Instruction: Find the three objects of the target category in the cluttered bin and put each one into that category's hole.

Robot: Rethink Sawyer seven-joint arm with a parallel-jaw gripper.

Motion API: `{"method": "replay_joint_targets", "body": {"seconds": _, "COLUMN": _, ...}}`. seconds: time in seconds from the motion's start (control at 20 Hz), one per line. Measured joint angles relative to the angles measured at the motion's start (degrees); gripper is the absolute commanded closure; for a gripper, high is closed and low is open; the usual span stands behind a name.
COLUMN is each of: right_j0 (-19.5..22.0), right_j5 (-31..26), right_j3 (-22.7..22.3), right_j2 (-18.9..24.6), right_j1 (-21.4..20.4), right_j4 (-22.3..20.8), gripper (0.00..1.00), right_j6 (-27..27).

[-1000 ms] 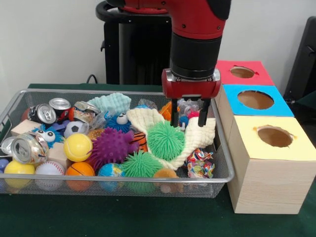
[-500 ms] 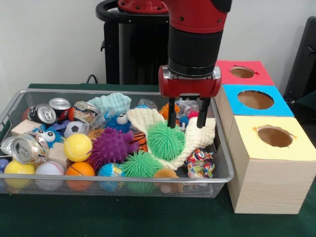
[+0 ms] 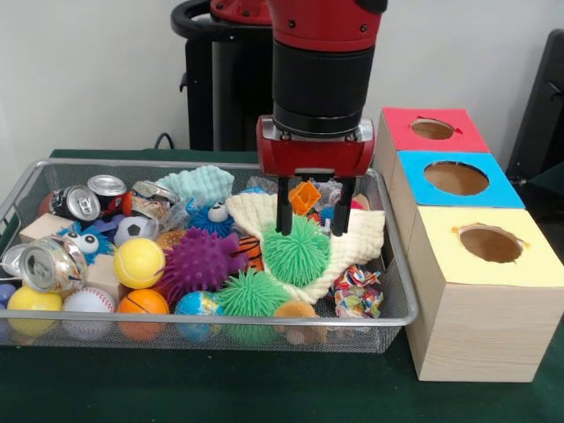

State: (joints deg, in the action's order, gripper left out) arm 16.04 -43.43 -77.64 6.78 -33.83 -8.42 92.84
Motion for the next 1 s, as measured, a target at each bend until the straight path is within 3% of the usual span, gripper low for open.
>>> {"method": "replay_joint_targets", "body": {"seconds": 0.6, "right_j0": -2.3, "right_j5": -2.1, "right_j3": 6.8, "right_j2": -1.6, "right_j1": 2.9, "right_j4": -0.3, "gripper": 0.00, "right_j6": 0.0}}
{"method": "replay_joint_targets", "body": {"seconds": 1.0, "right_j0": -8.1, "right_j5": -6.4, "right_j3": 17.0, "right_j2": -2.0, "right_j1": 9.0, "right_j4": -0.3, "gripper": 0.00, "right_j6": 0.0}}
